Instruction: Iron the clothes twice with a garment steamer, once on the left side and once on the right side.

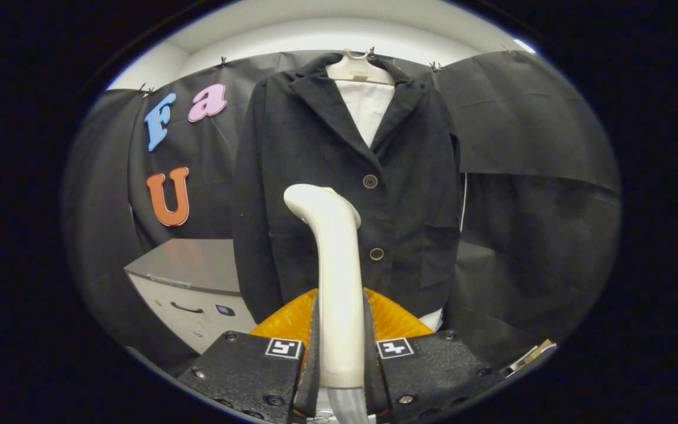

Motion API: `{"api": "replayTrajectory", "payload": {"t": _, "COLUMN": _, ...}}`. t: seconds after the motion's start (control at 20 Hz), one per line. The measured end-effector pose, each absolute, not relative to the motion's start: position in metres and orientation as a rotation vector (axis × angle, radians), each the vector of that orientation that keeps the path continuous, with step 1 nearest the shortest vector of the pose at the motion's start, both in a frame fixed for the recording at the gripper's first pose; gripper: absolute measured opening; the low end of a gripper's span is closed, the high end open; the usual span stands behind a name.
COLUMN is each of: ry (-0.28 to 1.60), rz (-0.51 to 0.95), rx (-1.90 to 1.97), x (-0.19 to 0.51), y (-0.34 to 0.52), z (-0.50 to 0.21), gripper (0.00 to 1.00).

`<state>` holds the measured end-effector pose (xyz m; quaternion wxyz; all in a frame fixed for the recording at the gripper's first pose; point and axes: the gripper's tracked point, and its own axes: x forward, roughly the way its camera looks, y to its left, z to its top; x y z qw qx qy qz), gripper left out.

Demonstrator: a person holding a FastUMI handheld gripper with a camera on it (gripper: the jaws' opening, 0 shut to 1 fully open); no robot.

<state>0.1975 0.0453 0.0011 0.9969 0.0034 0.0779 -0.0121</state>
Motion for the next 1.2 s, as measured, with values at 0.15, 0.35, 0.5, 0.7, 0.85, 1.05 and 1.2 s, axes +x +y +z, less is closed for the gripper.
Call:
{"api": "replayTrajectory", "payload": {"t": 0.15, "ry": 0.193, "rz": -0.020, "rx": 0.016, "x": 0.196, "y": 0.047, "z": -0.012, "gripper": 0.33}}
{"api": "replayTrajectory", "payload": {"t": 0.35, "ry": 0.228, "rz": -0.019, "rx": 0.013, "x": 0.191, "y": 0.040, "z": -0.029, "gripper": 0.33}}
{"api": "replayTrajectory", "payload": {"t": 0.5, "ry": 0.254, "rz": -0.018, "rx": 0.006, "x": 0.190, "y": 0.040, "z": -0.043, "gripper": 0.33}}
{"api": "replayTrajectory", "payload": {"t": 0.7, "ry": 0.294, "rz": -0.022, "rx": 0.008, "x": 0.188, "y": 0.039, "z": -0.064, "gripper": 0.33}}
{"api": "replayTrajectory", "payload": {"t": 0.85, "ry": 0.336, "rz": -0.020, "rx": 0.028, "x": 0.188, "y": 0.038, "z": -0.084, "gripper": 0.33}}
{"api": "replayTrajectory", "payload": {"t": 1.05, "ry": 0.413, "rz": 0.001, "rx": 0.070, "x": 0.189, "y": 0.037, "z": -0.115, "gripper": 0.33}}
{"api": "replayTrajectory", "payload": {"t": 1.2, "ry": 0.500, "rz": 0.041, "rx": 0.152, "x": 0.187, "y": 0.042, "z": -0.143, "gripper": 0.33}}
